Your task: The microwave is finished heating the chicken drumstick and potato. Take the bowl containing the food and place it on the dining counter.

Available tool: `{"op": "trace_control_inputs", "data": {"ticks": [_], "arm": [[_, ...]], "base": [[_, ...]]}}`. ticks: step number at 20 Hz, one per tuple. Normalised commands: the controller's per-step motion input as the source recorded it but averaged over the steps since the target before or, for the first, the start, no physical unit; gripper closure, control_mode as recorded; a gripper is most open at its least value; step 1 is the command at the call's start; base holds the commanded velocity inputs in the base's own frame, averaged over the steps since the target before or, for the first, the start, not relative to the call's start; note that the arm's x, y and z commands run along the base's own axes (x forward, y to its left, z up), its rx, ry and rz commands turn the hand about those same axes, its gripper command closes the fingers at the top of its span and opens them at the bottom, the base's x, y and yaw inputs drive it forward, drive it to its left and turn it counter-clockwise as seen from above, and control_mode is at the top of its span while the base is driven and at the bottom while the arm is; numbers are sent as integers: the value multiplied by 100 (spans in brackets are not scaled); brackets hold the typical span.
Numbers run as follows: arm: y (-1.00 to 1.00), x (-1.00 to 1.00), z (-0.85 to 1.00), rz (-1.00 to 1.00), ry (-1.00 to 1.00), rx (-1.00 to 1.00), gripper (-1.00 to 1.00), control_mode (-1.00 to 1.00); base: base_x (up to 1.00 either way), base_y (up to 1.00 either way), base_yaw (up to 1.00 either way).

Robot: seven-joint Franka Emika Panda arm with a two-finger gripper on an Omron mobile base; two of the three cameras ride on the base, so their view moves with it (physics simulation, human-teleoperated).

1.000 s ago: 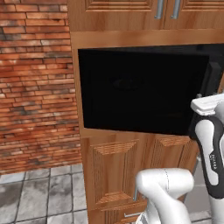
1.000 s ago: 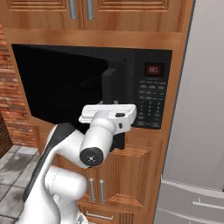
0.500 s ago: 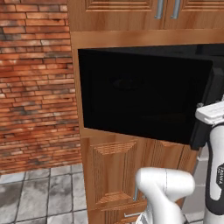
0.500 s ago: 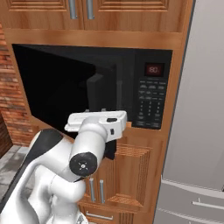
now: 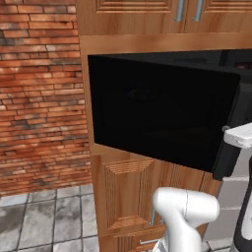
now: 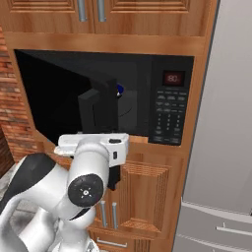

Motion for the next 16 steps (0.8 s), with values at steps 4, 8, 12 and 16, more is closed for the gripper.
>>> {"op": "trace_control_inputs", "data": {"ticks": [4,8,12,16], "arm": [[-61,-100,36,2,0,26,-100,-100],[-3,-100,24,10,-3,17,-100,-100],[39,-57,13,11,-30,0,-100,-100],[-38,-6,2,0,-6,21,-100,-100]], "base": [[0,0,0],[0,0,0],[0,0,0],[0,0,0]]}}
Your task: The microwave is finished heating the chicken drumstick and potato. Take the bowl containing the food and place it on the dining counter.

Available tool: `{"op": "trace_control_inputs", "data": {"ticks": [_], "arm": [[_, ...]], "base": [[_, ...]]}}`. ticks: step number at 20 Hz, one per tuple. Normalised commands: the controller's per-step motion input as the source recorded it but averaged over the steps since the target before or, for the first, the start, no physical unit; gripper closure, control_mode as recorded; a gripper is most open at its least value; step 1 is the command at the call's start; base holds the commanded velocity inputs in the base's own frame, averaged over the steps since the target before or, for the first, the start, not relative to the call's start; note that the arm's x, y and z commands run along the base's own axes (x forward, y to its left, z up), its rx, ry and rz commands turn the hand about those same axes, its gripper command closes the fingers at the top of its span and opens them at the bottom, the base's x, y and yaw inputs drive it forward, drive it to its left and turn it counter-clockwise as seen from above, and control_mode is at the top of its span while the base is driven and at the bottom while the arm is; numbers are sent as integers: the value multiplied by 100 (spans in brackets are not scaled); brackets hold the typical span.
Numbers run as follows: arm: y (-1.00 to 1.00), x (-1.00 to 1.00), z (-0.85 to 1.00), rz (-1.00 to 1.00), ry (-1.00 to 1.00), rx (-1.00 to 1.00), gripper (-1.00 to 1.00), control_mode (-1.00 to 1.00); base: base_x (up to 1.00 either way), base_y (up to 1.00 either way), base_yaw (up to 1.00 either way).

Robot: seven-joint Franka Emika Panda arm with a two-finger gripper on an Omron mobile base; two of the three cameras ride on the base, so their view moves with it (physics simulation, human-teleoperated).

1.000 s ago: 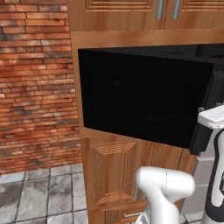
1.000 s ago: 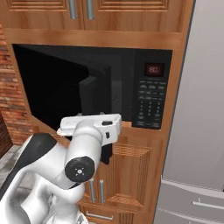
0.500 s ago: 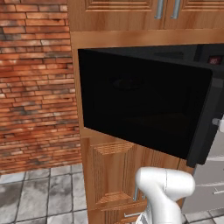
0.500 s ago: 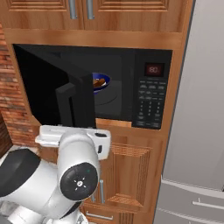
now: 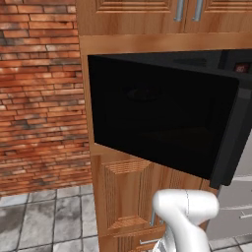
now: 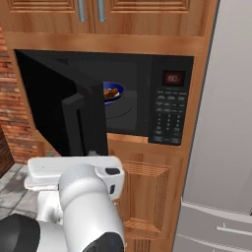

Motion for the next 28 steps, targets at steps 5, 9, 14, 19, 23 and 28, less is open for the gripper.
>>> {"op": "trace_control_inputs", "data": {"ticks": [5,9,14,19,23,28], "arm": [[-49,8,13,-1,28,54,-100,-100],[-20,7,2,-3,33,56,-100,-100],[-7,14,-16,-2,23,46,-100,-100],[-2,34,-23,-1,8,17,-100,-100],[-12,71,-3,-1,12,16,-100,-100],[-9,55,0,0,8,6,-100,-100]], "base": [[0,0,0],[0,0,0],[0,0,0],[0,0,0],[0,0,0],[0,0,0]]}}
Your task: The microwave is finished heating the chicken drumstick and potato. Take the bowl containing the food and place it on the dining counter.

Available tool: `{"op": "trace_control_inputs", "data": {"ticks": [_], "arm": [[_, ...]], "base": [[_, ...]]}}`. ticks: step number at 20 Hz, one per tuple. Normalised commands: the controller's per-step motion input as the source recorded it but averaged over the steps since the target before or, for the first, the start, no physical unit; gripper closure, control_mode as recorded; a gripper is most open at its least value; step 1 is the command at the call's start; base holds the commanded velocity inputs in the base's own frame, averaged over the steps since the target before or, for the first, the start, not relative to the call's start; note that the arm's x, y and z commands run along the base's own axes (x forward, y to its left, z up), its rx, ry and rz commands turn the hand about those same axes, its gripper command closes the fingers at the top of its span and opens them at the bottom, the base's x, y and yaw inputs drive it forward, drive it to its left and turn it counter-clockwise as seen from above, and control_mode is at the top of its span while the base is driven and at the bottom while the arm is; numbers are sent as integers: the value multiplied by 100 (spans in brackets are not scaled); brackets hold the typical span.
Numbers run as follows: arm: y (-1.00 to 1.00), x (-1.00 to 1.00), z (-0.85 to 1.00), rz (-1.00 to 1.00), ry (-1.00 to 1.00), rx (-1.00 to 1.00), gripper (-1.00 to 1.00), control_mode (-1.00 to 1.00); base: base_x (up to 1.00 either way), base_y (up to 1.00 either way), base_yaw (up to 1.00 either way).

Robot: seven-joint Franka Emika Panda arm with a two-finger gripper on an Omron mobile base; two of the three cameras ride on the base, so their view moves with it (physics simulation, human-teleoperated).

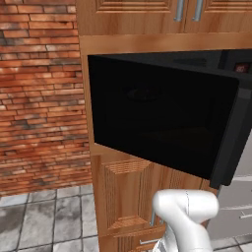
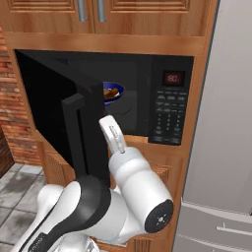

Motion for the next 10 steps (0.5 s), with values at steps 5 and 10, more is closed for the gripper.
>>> {"op": "trace_control_inputs", "data": {"ticks": [5,10], "arm": [[-34,49,0,0,5,5,-100,-100],[-12,50,0,0,8,4,-100,-100]], "base": [[0,0,0],[0,0,0]]}}
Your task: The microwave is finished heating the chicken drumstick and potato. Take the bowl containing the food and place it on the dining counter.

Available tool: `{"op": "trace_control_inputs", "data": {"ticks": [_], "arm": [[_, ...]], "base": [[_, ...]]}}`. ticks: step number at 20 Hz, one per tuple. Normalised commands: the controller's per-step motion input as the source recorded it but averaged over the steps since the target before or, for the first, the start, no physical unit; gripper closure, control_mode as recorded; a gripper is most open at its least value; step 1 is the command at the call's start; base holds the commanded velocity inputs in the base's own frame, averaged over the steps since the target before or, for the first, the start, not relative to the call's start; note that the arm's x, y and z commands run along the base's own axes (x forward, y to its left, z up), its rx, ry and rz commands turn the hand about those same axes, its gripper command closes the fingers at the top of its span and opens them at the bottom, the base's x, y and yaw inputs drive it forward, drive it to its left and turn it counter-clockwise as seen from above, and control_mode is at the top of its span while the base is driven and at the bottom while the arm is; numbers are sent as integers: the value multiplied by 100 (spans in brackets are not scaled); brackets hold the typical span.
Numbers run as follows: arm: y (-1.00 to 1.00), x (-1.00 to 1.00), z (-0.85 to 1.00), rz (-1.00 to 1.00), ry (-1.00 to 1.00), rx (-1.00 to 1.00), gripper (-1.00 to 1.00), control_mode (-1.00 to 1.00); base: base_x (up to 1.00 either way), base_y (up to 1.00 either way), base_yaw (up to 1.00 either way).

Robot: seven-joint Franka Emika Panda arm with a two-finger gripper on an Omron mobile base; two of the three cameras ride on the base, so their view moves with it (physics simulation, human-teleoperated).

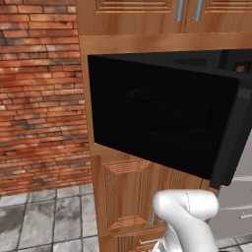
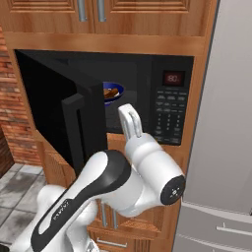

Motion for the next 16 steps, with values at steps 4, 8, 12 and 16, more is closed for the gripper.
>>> {"op": "trace_control_inputs", "data": {"ticks": [4,8,12,16], "arm": [[0,64,0,0,10,1,-100,-100],[0,50,0,4,11,0,-100,-100],[0,52,0,9,13,1,-100,-100],[0,29,0,15,13,3,-100,-100]], "base": [[0,0,0],[0,0,0],[0,0,0],[0,0,0]]}}
